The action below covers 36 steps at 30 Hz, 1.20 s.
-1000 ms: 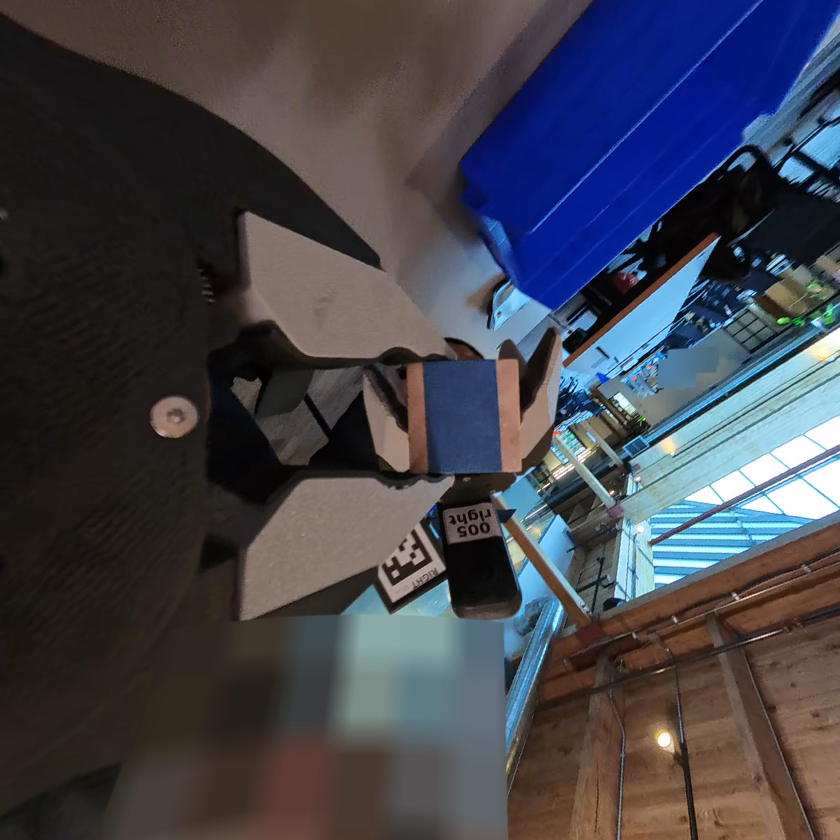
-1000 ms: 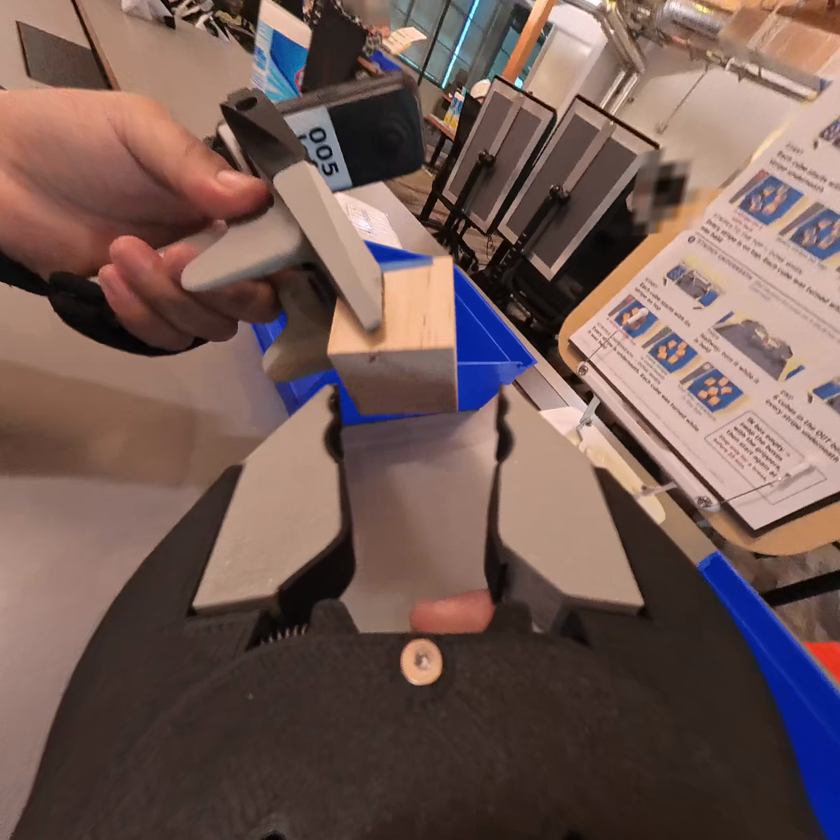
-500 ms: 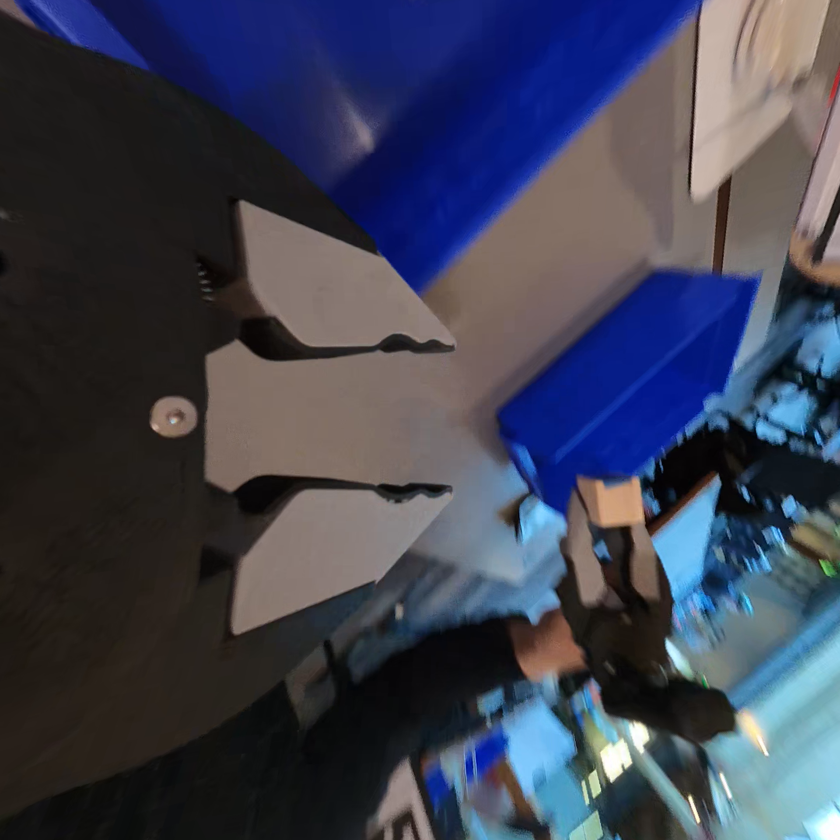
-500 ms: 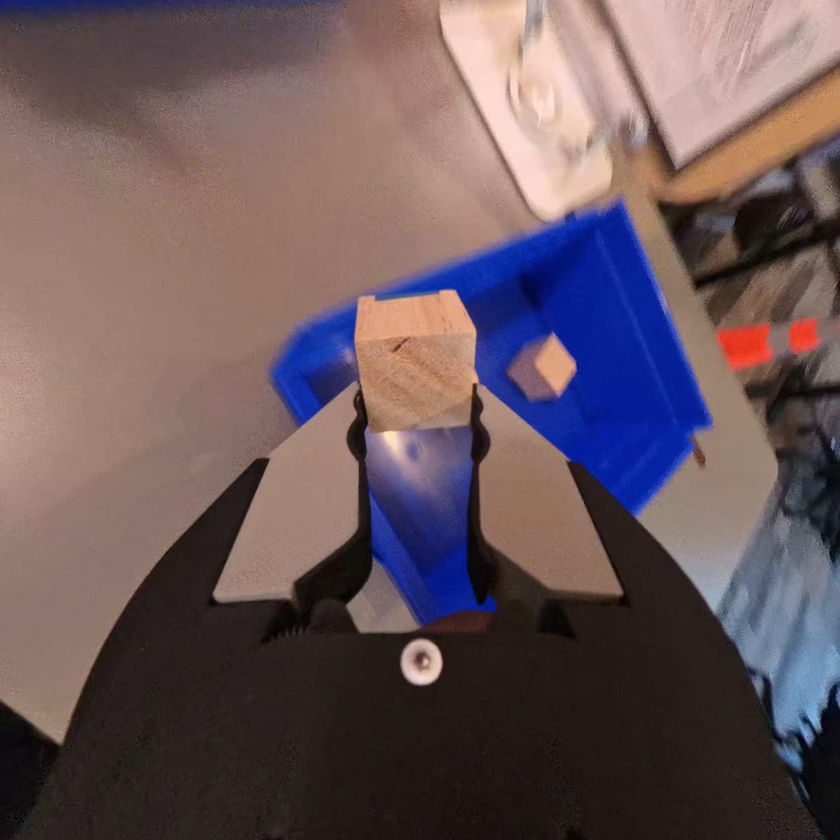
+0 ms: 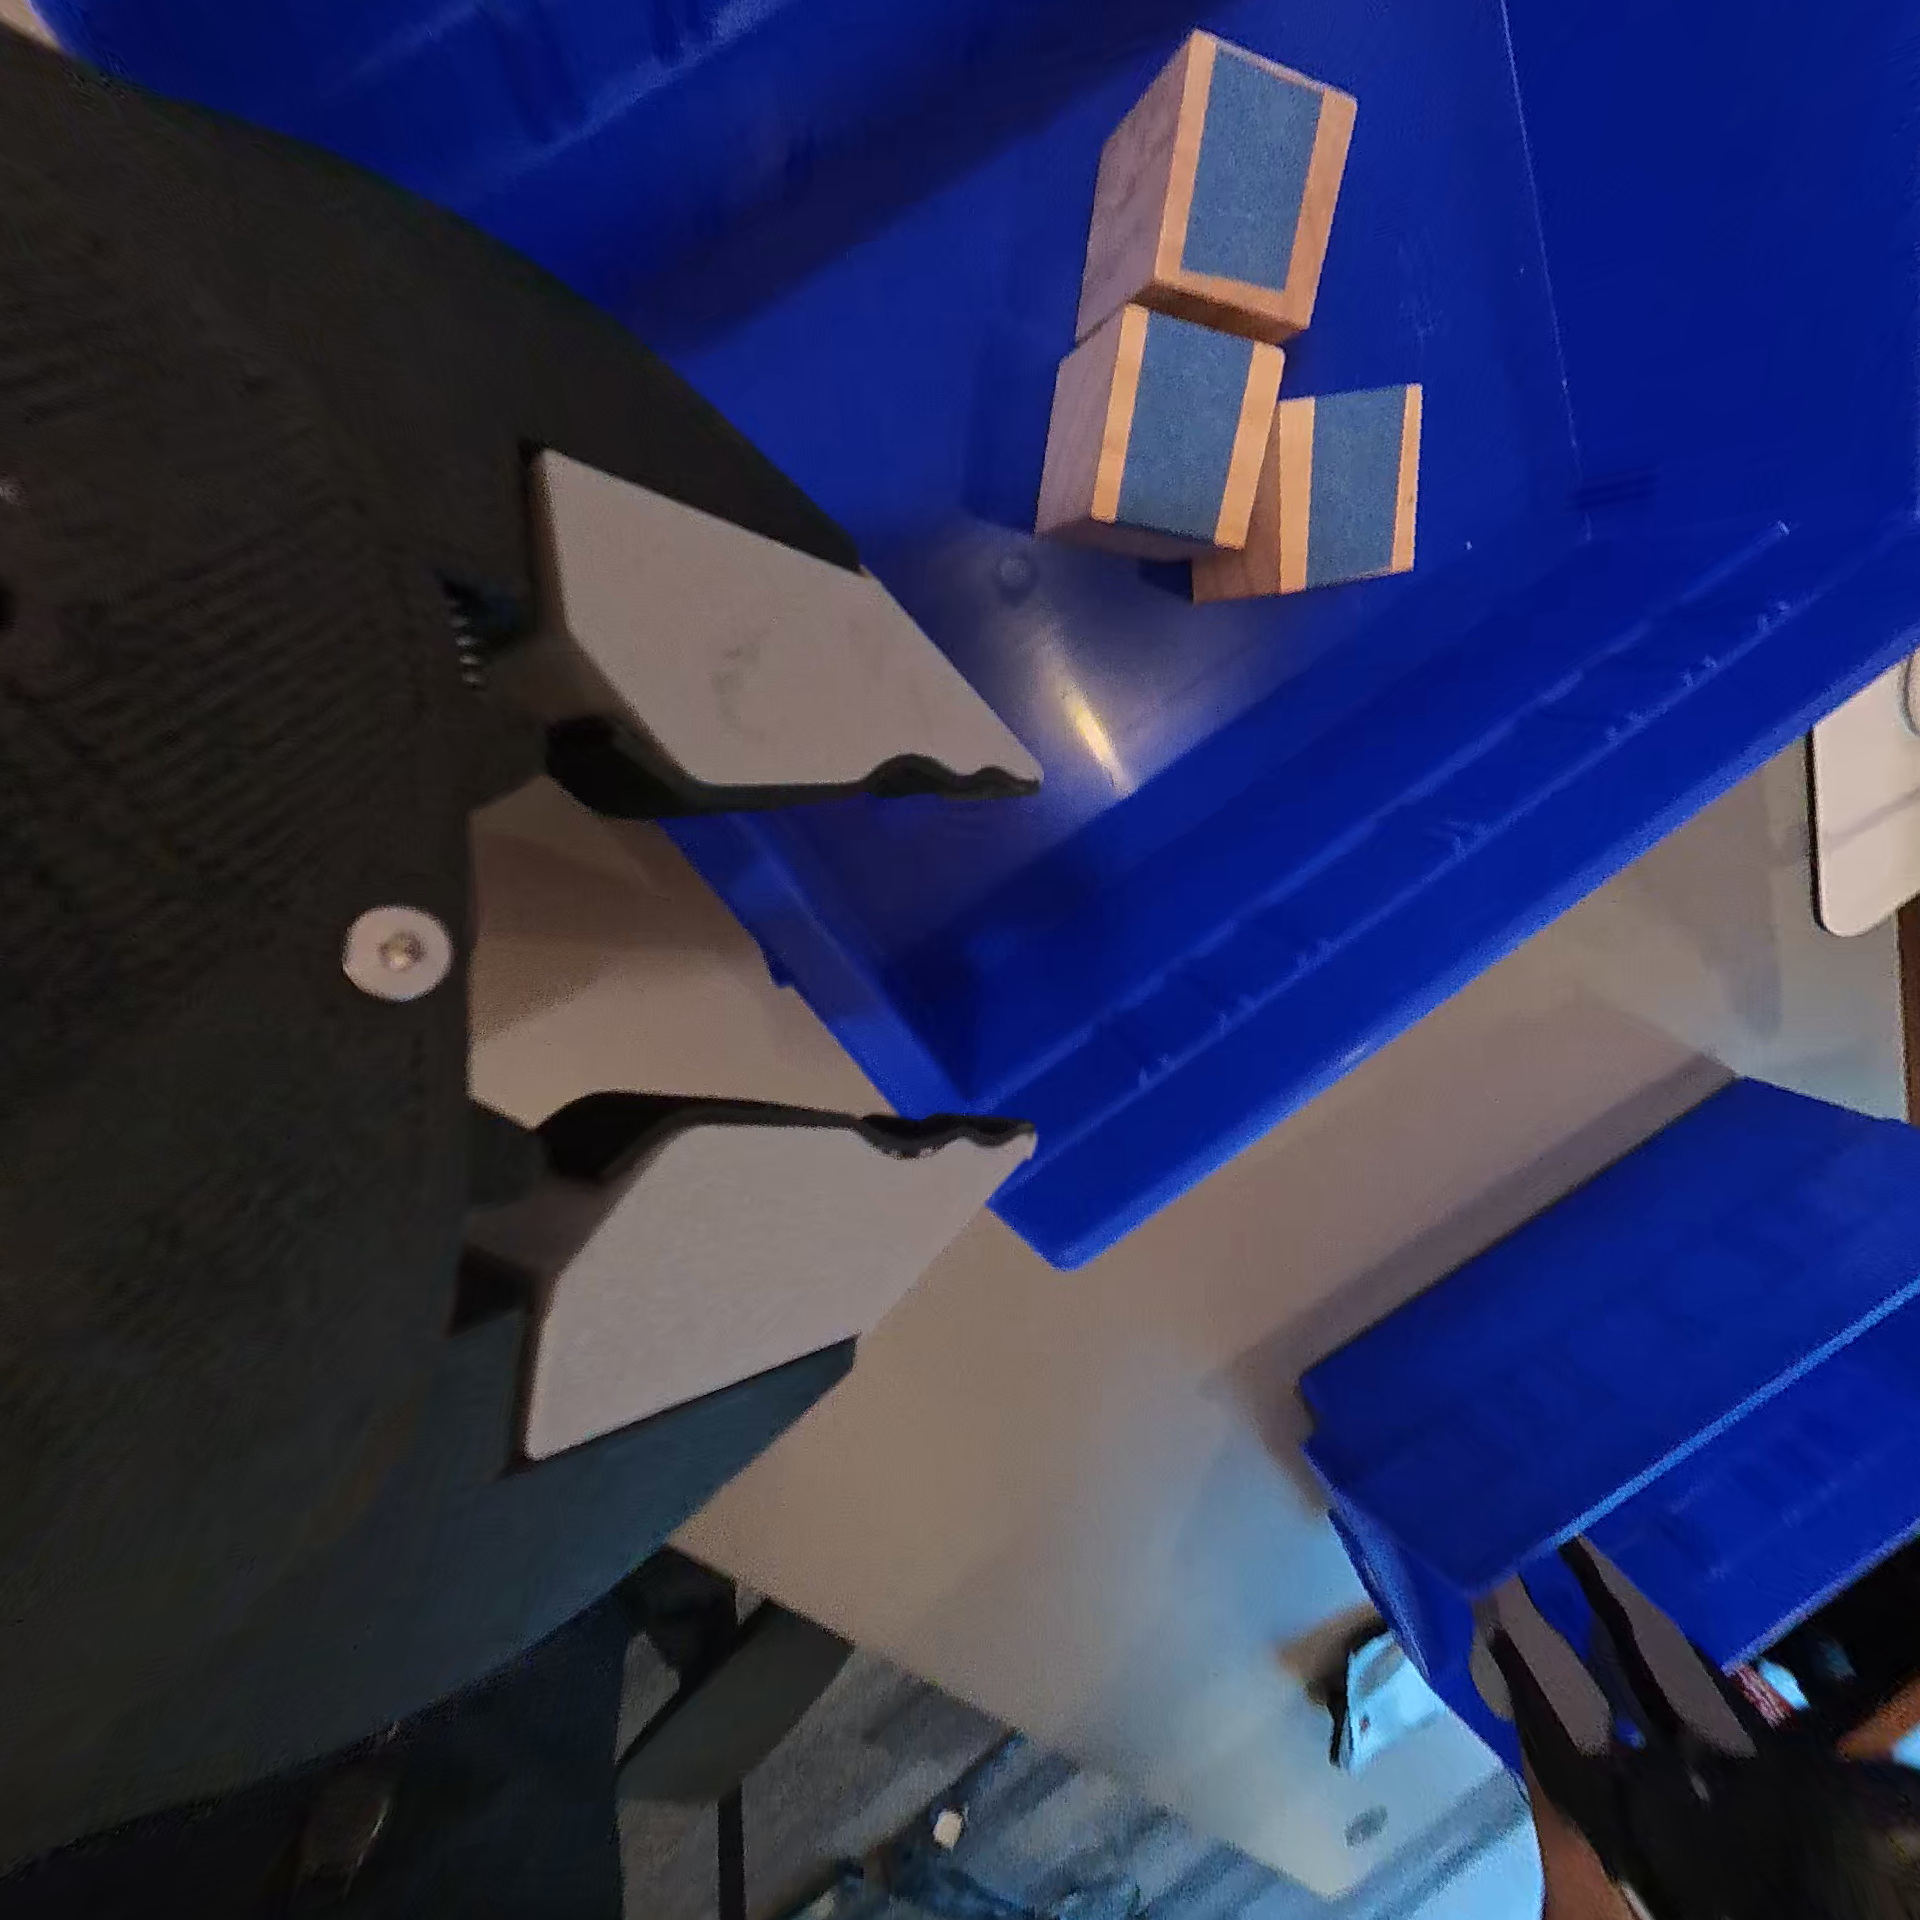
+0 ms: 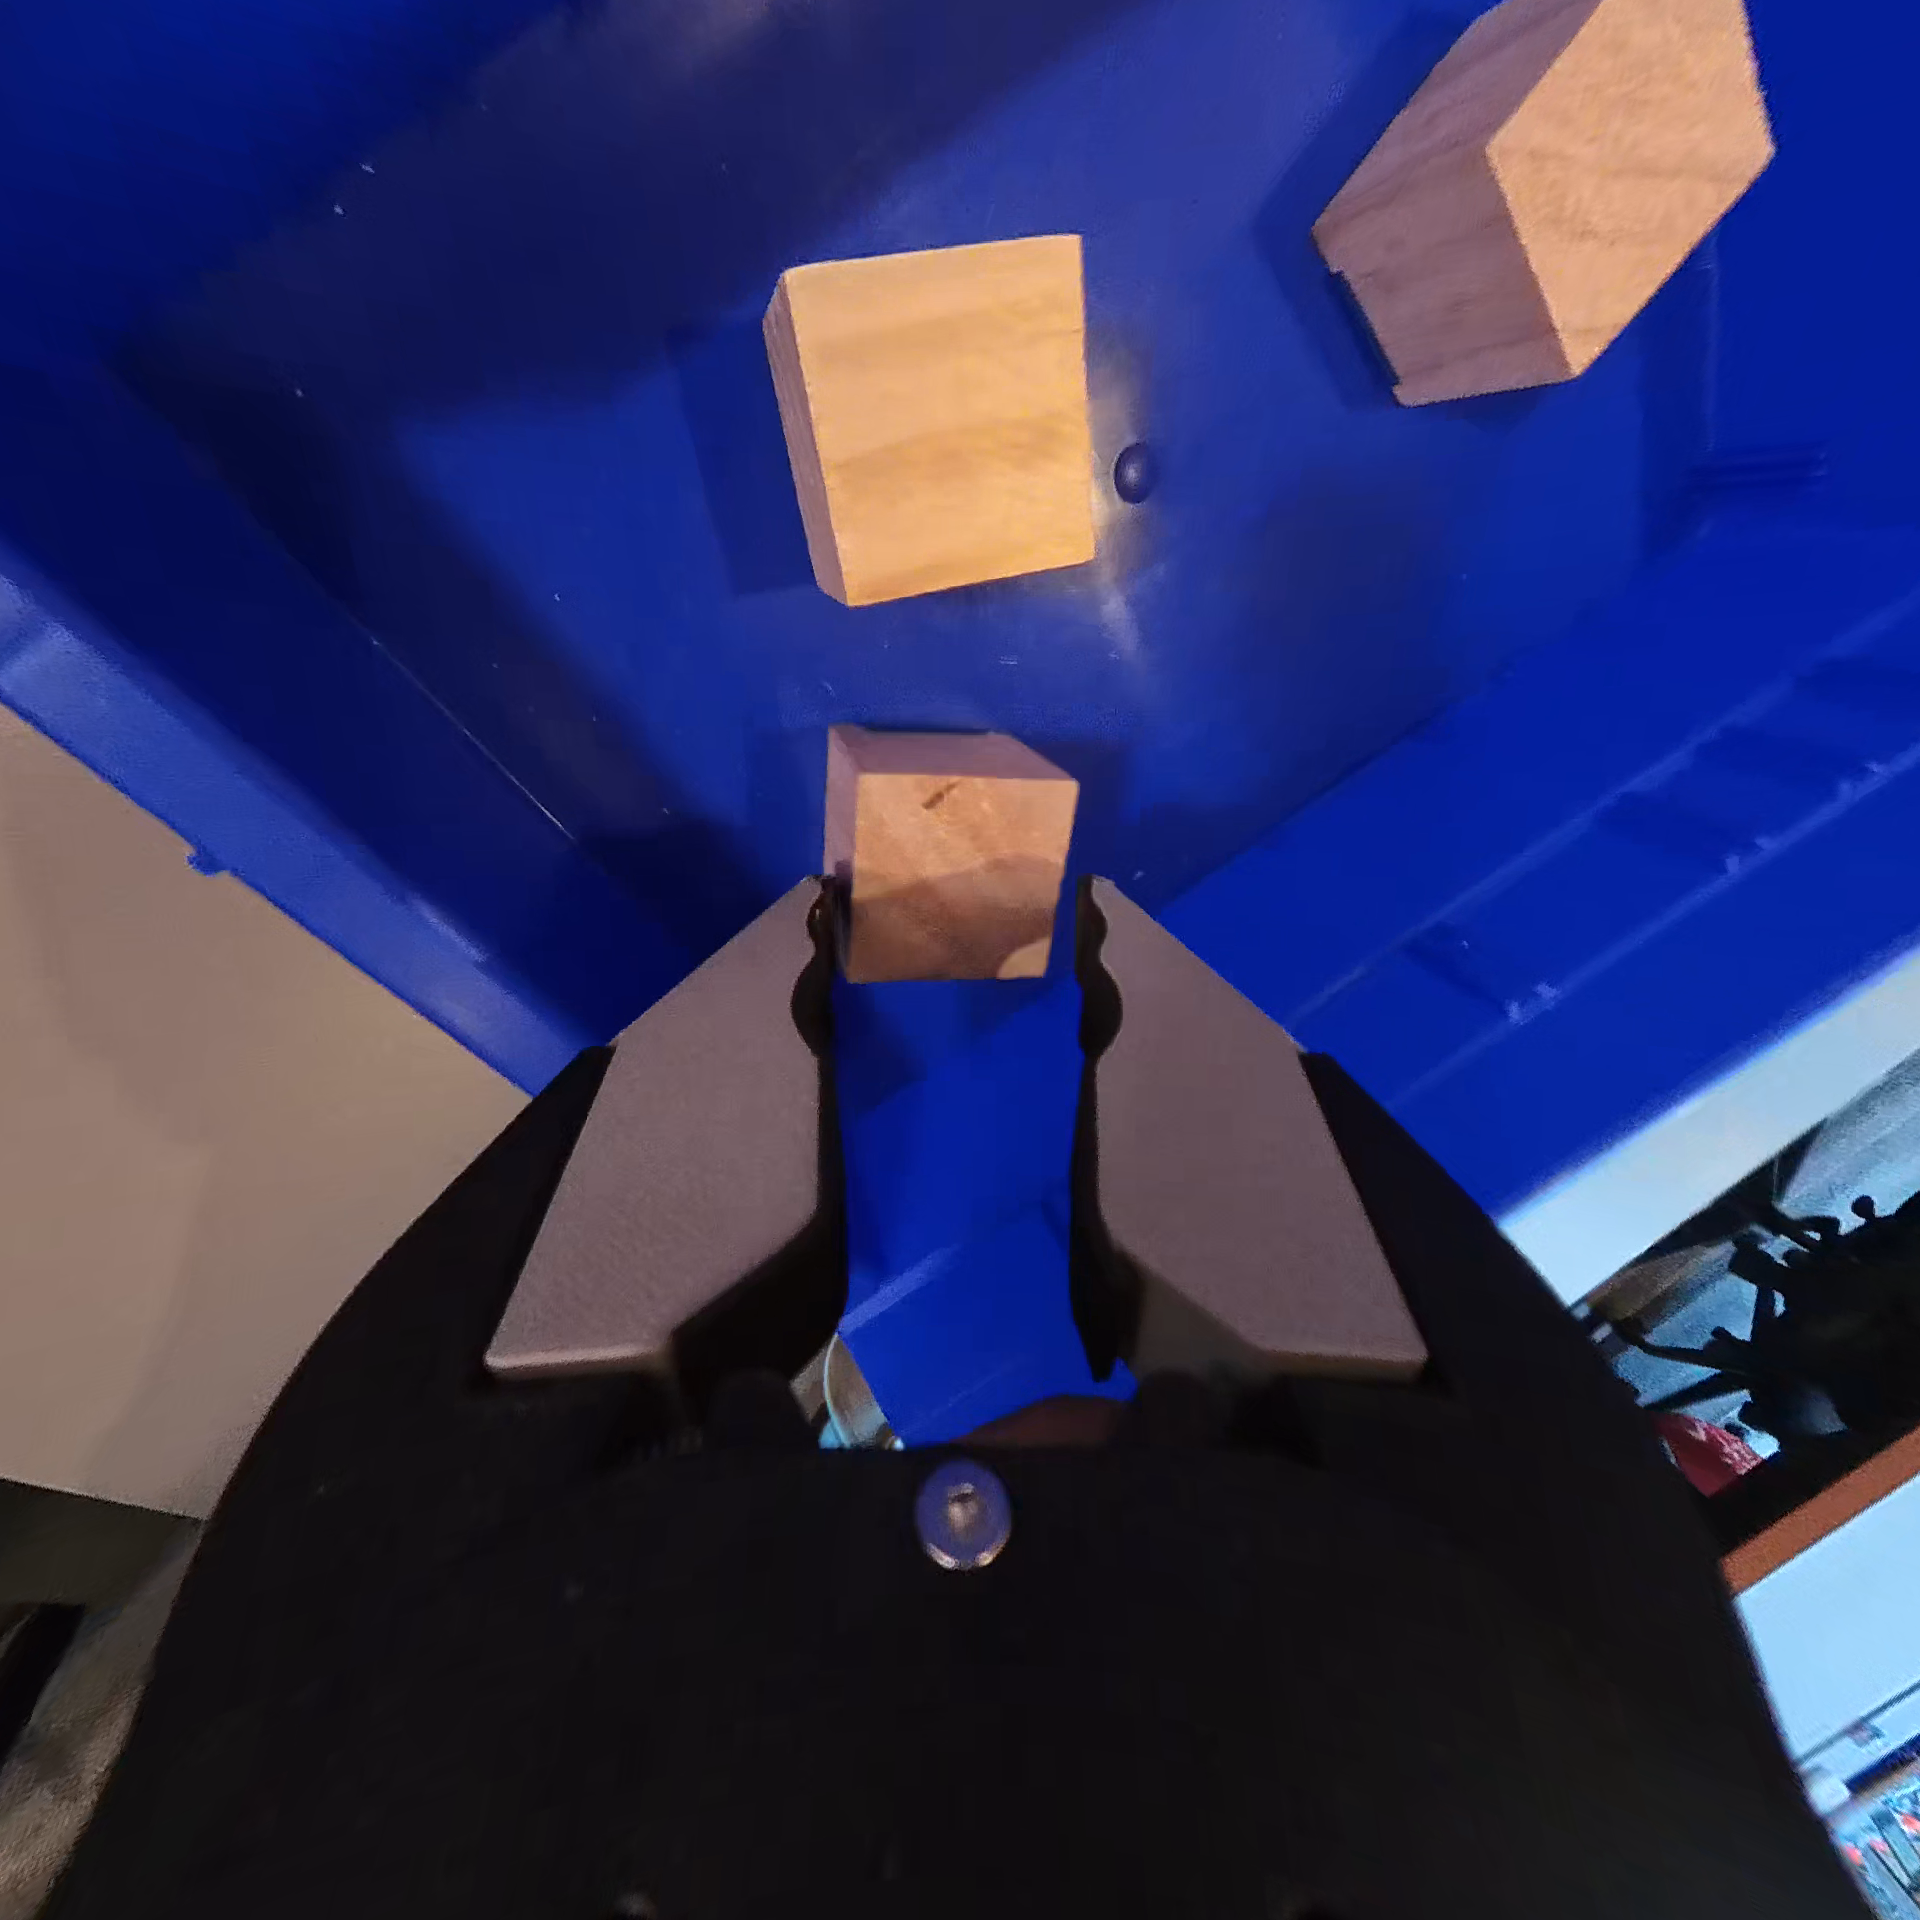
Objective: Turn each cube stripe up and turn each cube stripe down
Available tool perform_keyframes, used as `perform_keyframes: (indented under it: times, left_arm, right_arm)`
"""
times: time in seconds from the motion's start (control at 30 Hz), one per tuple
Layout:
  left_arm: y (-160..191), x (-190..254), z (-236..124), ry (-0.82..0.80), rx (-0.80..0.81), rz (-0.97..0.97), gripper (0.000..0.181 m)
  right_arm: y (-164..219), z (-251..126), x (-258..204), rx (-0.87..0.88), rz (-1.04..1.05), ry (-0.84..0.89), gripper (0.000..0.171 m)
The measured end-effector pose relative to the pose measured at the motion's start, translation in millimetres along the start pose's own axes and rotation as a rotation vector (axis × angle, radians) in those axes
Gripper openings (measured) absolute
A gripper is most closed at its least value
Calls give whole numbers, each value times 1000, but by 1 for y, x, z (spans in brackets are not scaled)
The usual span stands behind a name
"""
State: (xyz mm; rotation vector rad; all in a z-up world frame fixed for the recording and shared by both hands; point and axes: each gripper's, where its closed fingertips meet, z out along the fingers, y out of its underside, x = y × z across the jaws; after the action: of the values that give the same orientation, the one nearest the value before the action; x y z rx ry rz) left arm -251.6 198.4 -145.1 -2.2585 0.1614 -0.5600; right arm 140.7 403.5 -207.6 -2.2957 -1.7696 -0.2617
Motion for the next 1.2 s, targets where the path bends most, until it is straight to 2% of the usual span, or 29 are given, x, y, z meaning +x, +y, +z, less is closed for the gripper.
perform_keyframes:
  times: [0.27, 0.43, 0.53, 0.57, 0.83, 0.93, 1.03, 1.07, 1.1, 1.2]
  left_arm:
    - [-25, -41, 16, -89, -40, 102, 68]
    - [-18, -79, 33, -207, -251, 214, 71]
    - [-7, -89, 40, -197, -324, 253, 70]
    - [-10, -90, 42, -200, -309, 277, 65]
    - [-15, -114, 50, -287, -404, 371, 63]
    - [-10, -128, 51, -356, -483, 426, 63]
    - [9, -132, 56, -348, -579, 411, 62]
    - [11, -132, 58, -340, -578, 399, 57]
    - [6, -131, 59, -338, -546, 383, 44]
    - [6, -127, 58, -307, -532, 345, 44]
  right_arm:
    - [1, -43, 3, 186, 48, 33, 43]
    - [3, -58, -11, 277, 21, 48, 43]
    - [8, -63, -17, 297, -13, 78, 43]
    - [9, -64, -19, 306, -17, 80, 43]
    - [10, -77, -36, 384, -35, 47, 42]
    - [12, -79, -40, 386, -59, 55, 42]
    - [11, -82, -44, 406, -67, 51, 42]
    - [11, -83, -46, 414, -69, 49, 42]
    - [10, -85, -48, 421, -72, 47, 42]
    - [7, -86, -55, 437, -80, 29, 42]
